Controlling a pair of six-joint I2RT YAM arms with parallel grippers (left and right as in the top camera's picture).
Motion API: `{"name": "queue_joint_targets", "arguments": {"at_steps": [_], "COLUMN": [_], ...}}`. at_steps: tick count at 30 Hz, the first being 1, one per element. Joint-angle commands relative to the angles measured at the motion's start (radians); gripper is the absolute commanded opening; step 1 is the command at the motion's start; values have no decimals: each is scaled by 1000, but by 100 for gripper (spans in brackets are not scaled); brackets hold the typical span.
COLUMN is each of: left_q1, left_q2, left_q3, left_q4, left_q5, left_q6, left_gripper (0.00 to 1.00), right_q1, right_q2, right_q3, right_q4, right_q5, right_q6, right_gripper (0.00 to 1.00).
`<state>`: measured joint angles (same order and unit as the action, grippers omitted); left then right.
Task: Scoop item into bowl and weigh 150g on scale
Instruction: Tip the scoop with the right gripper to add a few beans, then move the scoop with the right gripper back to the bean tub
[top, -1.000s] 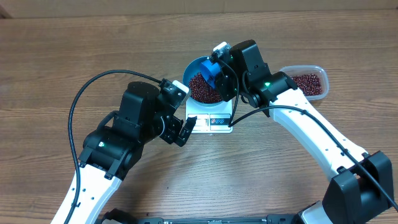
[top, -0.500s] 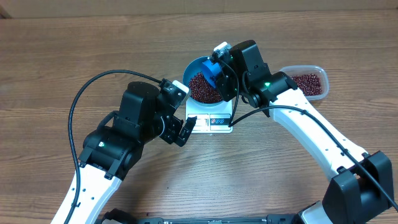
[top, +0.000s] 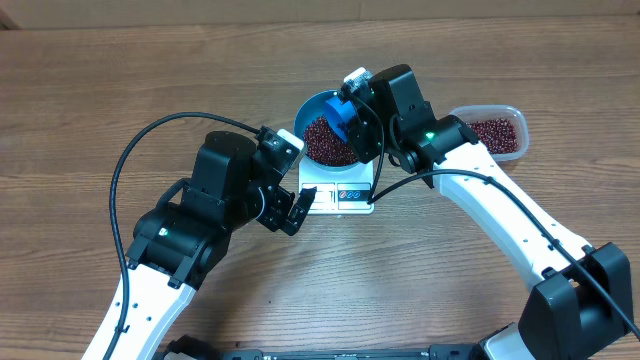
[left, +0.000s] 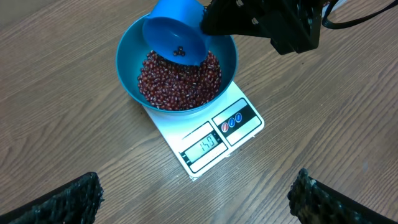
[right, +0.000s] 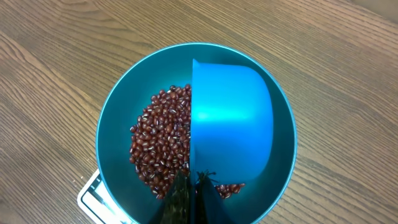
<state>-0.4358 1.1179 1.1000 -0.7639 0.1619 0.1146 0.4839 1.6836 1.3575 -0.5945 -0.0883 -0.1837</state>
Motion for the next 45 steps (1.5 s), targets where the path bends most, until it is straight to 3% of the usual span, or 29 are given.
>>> {"name": "queue_joint_targets", "arguments": {"at_steps": [1, 22, 34, 45], "left_q1": [3, 3, 3, 3], "left_q2": [6, 6, 6, 6], "left_q3": [-4, -4, -4, -4], "left_q4": [1, 1, 1, 1], "left_q5": [14, 14, 15, 14], "left_q6": [19, 19, 19, 19], "left_gripper": [100, 99, 99, 100], "right_q1": [-3, -3, -46, -200], "right_q2": [-42, -42, -137, -314], "right_q3": [31, 31, 32, 32], "right_q4": [9, 9, 10, -19], "right_q5": [10, 9, -27, -20], "right_q6": [-1, 0, 383, 418], "right_gripper": [4, 4, 4, 4]}}
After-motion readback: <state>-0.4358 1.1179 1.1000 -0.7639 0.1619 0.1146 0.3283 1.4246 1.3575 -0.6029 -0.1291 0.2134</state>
